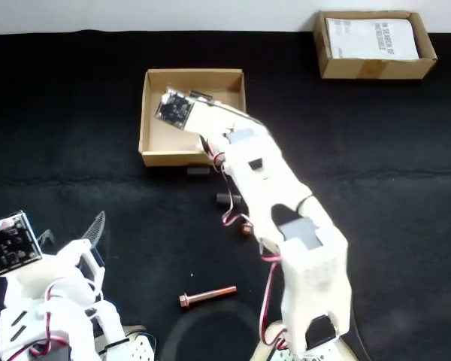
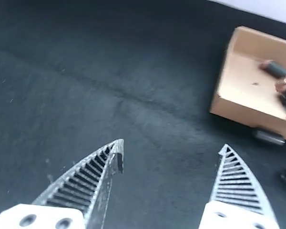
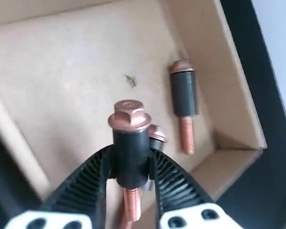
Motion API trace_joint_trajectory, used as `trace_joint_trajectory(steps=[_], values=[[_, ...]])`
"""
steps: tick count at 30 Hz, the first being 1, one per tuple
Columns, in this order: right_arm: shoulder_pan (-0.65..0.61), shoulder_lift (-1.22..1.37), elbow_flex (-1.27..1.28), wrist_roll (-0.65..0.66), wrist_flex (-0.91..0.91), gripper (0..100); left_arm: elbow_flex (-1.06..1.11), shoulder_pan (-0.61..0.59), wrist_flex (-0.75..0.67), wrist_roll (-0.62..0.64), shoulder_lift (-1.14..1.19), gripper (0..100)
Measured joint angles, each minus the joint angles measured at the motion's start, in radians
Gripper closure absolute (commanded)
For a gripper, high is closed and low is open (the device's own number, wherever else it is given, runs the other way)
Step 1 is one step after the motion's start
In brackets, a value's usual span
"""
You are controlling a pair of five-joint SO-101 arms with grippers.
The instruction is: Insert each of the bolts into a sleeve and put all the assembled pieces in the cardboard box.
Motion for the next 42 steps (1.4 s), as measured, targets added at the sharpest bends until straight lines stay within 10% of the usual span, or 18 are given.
trace_joint_trajectory(steps=[14, 30, 42], values=[[-0.029, 0.074, -0.264, 0.014, 0.396, 84.0, 0.052, -0.146, 0.0, 0.0, 0.0, 69], [-0.18, -0.376, -0.494, -0.497, 1.28, 84.0, 0.052, -0.146, 0.0, 0.0, 0.0, 69], [-0.46, -1.008, 0.227, -0.81, 1.3, 99.1, 0.052, -0.146, 0.0, 0.0, 0.0, 69]])
